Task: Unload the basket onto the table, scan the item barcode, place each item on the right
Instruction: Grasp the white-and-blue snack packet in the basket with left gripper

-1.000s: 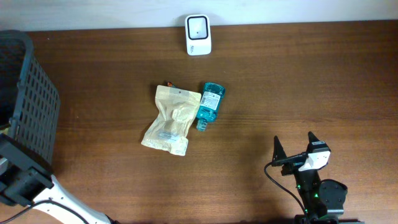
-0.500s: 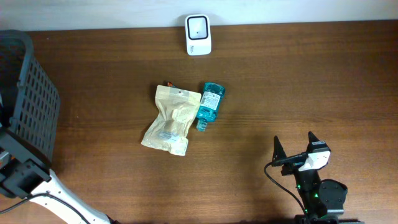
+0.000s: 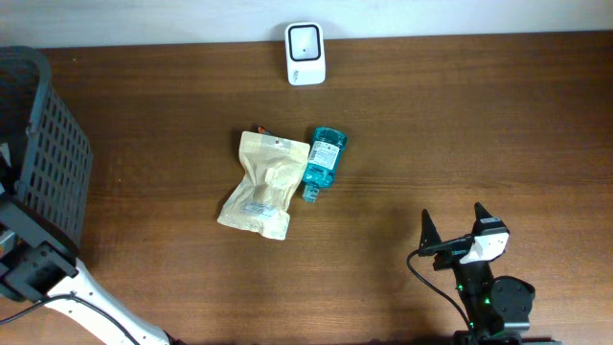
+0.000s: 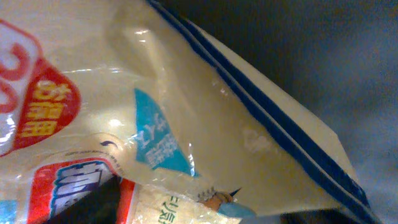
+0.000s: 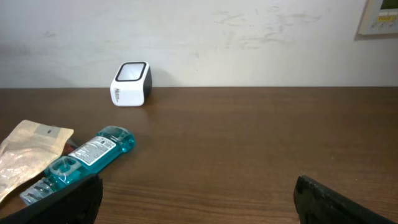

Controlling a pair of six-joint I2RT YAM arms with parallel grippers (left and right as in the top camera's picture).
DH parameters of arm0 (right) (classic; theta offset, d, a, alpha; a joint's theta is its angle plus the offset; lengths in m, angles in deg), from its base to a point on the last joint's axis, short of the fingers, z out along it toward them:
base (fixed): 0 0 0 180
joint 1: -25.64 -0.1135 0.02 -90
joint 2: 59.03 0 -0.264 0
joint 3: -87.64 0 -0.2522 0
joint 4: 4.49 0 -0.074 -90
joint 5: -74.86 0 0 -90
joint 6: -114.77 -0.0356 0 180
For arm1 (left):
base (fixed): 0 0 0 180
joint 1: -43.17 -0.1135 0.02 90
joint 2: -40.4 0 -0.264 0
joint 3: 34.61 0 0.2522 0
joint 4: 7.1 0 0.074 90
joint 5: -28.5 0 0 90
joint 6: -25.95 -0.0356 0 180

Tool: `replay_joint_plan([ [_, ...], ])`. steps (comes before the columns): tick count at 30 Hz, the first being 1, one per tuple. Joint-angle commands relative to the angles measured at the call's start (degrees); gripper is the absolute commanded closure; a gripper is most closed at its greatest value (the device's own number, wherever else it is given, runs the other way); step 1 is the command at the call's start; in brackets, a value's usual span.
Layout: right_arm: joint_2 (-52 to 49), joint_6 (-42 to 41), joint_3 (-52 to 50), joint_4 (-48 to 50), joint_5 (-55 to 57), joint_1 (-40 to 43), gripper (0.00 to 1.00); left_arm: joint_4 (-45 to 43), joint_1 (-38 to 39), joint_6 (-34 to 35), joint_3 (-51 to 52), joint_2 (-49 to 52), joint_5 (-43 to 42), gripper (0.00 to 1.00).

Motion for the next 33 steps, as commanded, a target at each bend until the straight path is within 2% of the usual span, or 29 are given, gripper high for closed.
replay_joint_plan([
  [1, 0.22, -0.66, -0.26, -0.31, -0.70, 0.33, 0.02, -0.02, -0.04, -0.90, 0.72, 3.93, -0.79, 0.62],
  [2, 0.22, -0.66, -0.26, -0.31, -0.70, 0.33, 0.02, 0.00, -0.04, -0.87, 0.72, 3.93, -0.79, 0.70],
  [4, 0.22, -0.66, -0.26, -0.31, -0.70, 0.33, 0.02, 0.07, -0.04, -0.87, 0.72, 3.91, -0.79, 0.79],
  [6, 0.22, -0.66, -0.26, -0.31, -0.70, 0.33, 0.02, 0.17, -0.02, -0.85, 0.72, 3.91, -0.81, 1.00],
  [10, 0.22, -0.66, -0.26, -0.31, -0.70, 0.33, 0.02, 0.20, -0.02, -0.79, 0.59, 3.26, -0.81, 1.00],
  [15, 0.22, -0.66, -0.26, -0.31, -0.70, 0.33, 0.02, 0.20, -0.02, 4.79, -2.10, 0.24, -2.05, 1.00],
  [20, 0.22, -0.66, -0.26, -0.31, -0.70, 0.33, 0.02, -0.87, -0.04, 4.81, -3.98, -7.52, -17.75, 1.00],
  [23, 0.22, -0.66, -0.26, -0.31, -0.70, 0.33, 0.02, -2.86, -0.04, 4.81, -4.26, -14.27, -30.77, 1.00],
  [26, 0.22, -0.66, -0.26, -0.31, -0.70, 0.33, 0.02, -3.48, -0.04, 4.81, -4.26, -18.78, -35.17, 1.00],
  [29, 0.22, -0.68, -0.26, -0.31, -0.70, 0.33, 0.02, -3.48, -0.04, 5.09, -4.26, -23.47, -36.09, 1.00],
  [33, 0.22, -0.66, -0.26, -0.31, -0.70, 0.33, 0.02, -5.03, -0.04, 8.37, -4.26, -29.49, -39.32, 1.00],
])
